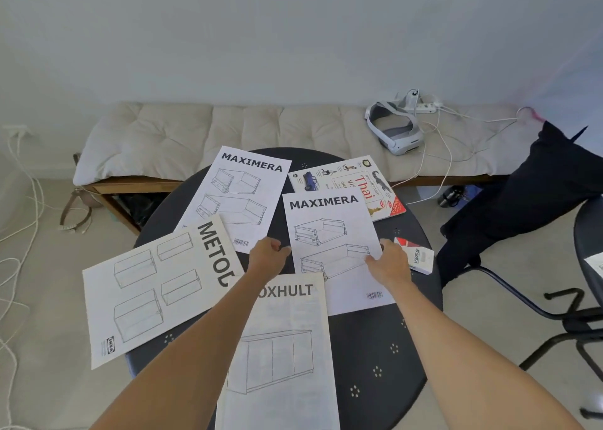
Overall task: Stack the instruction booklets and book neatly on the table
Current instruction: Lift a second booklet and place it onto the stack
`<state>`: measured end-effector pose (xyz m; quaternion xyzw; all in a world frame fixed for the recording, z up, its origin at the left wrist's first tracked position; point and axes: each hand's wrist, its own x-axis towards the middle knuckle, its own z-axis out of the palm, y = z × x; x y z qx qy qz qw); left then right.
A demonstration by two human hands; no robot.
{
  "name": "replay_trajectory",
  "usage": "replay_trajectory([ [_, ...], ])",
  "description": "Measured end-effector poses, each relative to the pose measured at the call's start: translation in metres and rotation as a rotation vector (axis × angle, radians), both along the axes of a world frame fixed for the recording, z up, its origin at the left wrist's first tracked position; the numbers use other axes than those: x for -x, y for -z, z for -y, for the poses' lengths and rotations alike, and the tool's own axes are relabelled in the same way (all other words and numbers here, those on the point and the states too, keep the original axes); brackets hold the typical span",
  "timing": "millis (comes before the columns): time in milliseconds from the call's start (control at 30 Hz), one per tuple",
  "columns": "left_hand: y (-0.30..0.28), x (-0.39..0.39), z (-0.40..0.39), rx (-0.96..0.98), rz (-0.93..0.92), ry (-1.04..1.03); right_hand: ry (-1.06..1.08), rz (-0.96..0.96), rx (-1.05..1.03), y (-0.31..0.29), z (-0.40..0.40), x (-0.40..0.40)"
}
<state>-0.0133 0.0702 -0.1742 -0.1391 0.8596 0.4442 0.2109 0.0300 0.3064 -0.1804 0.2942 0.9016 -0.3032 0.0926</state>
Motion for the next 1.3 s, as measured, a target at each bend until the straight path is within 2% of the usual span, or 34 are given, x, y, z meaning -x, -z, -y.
replay_trajectory([
  [167,0.014,0.025,-0.014,-0.073,0.092,0.002,0.021,0.018,0.042,0.014,-0.006,0.032],
  [267,0.026,0.032,-0.017,-0.09,0.163,0.033,0.052,0.04,-0.004,0.021,-0.005,0.043],
  [600,0.051,0.039,-0.012,-0.165,0.174,-0.046,0.081,0.169,-0.003,0.028,-0.012,0.057],
  [800,0.049,0.049,-0.02,-0.239,0.134,-0.115,0.117,0.017,0.028,0.01,-0.011,0.062],
  [1067,-0.007,0.067,-0.036,-0.294,-0.058,-0.184,0.135,-0.242,0.037,-0.045,-0.02,0.088],
  [1300,-0.041,0.071,-0.03,-0.369,-0.075,-0.263,0.132,-0.343,0.067,-0.089,-0.017,0.093],
])
